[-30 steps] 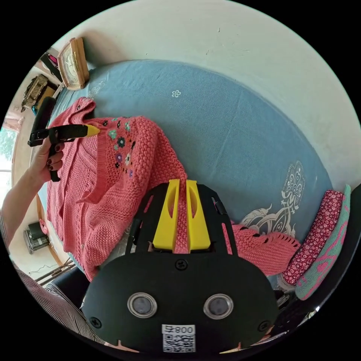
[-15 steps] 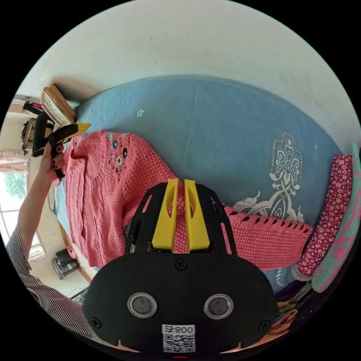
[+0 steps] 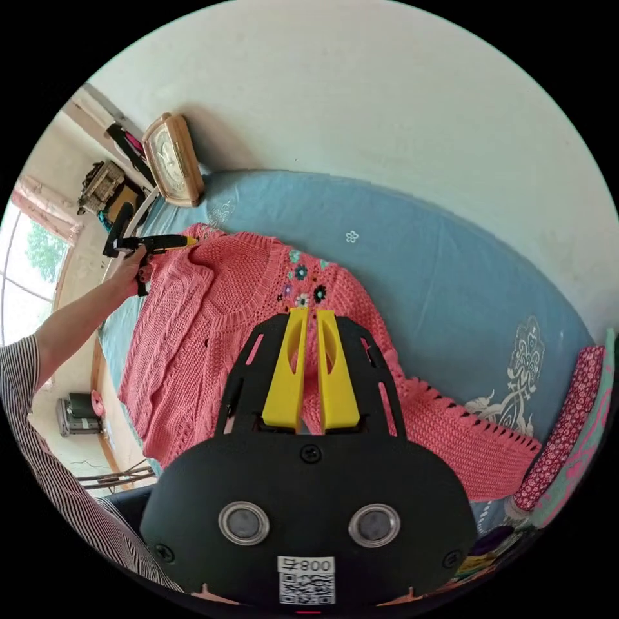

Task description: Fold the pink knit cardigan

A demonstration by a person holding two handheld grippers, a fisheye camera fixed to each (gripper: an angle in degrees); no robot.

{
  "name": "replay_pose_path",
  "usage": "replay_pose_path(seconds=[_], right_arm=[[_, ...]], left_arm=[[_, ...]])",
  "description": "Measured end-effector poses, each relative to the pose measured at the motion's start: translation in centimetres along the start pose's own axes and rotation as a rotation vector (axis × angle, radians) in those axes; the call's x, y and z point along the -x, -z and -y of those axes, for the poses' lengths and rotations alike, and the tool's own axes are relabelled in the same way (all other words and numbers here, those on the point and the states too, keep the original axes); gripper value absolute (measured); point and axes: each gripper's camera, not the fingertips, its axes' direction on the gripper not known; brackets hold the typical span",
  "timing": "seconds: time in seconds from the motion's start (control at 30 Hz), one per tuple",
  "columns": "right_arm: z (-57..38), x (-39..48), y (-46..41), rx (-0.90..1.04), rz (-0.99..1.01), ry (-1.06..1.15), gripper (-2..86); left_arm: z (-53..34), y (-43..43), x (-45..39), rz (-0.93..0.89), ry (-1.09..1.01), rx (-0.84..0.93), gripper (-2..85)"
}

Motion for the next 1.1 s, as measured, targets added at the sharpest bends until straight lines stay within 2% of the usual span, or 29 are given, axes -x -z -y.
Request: replay_pose_path(seconds=[0.13,0.3,0.43,0.5,0.6,0.7,0.77,0.83,1.0,1.1], right_arm=[[2.4,2.5,-0.9,-0.035,-0.093,0.075,2.4],[6.0,3.0,-4.3,0.067,-0.200,0.146,7.0],[7.4,3.0,-7.2,0.138,-0.222,0.161,7.0],[7.7,3.4,-7.1,0.149,-0.249,0.160,5.5],[7.4,3.8,-4.9,0.053,-0.232,0.153,4.1],[7.7,2.5,-4.5,0.011,-0.177,0.074,3.9],[8.2,1.7,-6.3,0.079,-0.142,0.041,4.2],[8.3,1.0,-7.4,0.092,-0.107,-0.010,4.7],[7.3,0.3,-5.6,-0.012,-0.109,-0.065,3.2],[5.7,0.8,-4.9,-0.056,0.094,-0.058,3.4]], left_arm=[[0.3,2.0,-3.9,0.125,-0.232,-0.074,8.0],[2.4,-1.6,-5.9,0.295,-0.406,0.184,9.0],[1.6,-1.6,-6.9,0.382,-0.468,0.203,4.7],[0.5,-0.1,-7.2,0.416,-0.464,0.136,3.3],[-1.1,4.0,-6.6,0.418,-0.406,-0.026,2.6],[-1.5,5.2,-5.1,0.410,-0.335,-0.075,2.7],[-1.9,3.4,-3.7,0.372,-0.287,0.016,3.4],[-3.2,3.6,-3.1,0.348,-0.260,-0.021,4.2],[-9.6,7.3,-1.0,0.090,-0.224,-0.157,6.6],[-16.4,8.5,0.8,-0.078,-0.190,-0.136,7.8]])
